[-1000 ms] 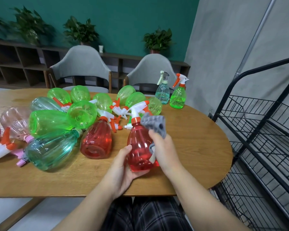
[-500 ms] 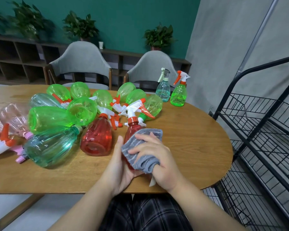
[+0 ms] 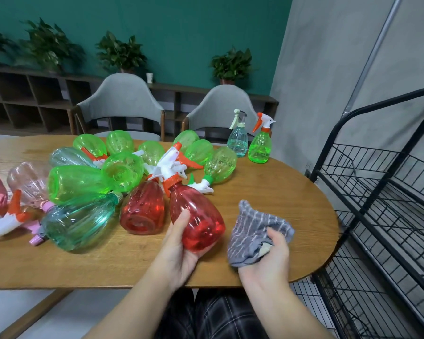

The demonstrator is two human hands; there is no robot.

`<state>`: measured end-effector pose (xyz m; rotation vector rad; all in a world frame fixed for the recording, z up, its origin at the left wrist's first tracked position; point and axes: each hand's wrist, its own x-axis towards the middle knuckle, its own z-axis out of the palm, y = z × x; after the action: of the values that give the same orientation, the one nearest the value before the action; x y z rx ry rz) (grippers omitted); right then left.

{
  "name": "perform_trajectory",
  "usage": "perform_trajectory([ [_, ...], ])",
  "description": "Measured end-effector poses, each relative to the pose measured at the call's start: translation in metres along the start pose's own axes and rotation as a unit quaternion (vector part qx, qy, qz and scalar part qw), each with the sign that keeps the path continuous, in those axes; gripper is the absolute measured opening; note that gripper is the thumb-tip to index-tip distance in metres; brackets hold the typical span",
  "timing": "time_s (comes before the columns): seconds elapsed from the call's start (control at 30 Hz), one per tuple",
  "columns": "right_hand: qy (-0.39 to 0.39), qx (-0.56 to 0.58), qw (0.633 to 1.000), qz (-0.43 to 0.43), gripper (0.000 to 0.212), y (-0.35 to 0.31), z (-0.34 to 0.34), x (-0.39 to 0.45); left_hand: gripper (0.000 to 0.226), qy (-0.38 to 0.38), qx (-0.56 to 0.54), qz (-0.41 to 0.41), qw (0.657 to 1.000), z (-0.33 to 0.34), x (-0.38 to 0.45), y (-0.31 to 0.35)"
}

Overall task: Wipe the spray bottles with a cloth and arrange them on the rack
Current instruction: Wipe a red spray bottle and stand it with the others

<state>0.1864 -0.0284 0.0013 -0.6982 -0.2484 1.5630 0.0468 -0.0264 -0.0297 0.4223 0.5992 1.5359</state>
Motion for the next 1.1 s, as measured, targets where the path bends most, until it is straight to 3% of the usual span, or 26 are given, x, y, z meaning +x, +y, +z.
perform_trajectory([
  [0.13, -0.088, 0.008, 0.994, 0.059, 0.038, 0.007, 0.017, -0.017, 0.099, -0.009, 0.048, 0.077, 0.996, 0.02, 0.0, -0.014],
  [0.23, -0.098, 0.018, 0.991, 0.095, 0.046, 0.009, 0.025, -0.016, 0.078, 0.008, 0.11, 0.129, 0.985, 0.027, 0.002, -0.017],
  [0.57, -0.124, -0.044, 0.961, 0.243, 0.051, 0.004, 0.011, -0.017, 0.082, 0.019, 0.325, 0.24, 0.915, 0.026, 0.002, 0.001],
  [0.77, -0.099, -0.054, 0.966, 0.234, 0.042, 0.006, 0.002, -0.014, 0.084, 0.001, 0.382, 0.259, 0.887, 0.017, 0.001, 0.004],
  [1.1, -0.073, -0.071, 0.976, 0.192, 0.04, 0.007, 0.007, -0.006, 0.093, -0.018, 0.409, 0.229, 0.883, 0.002, 0.003, 0.004],
])
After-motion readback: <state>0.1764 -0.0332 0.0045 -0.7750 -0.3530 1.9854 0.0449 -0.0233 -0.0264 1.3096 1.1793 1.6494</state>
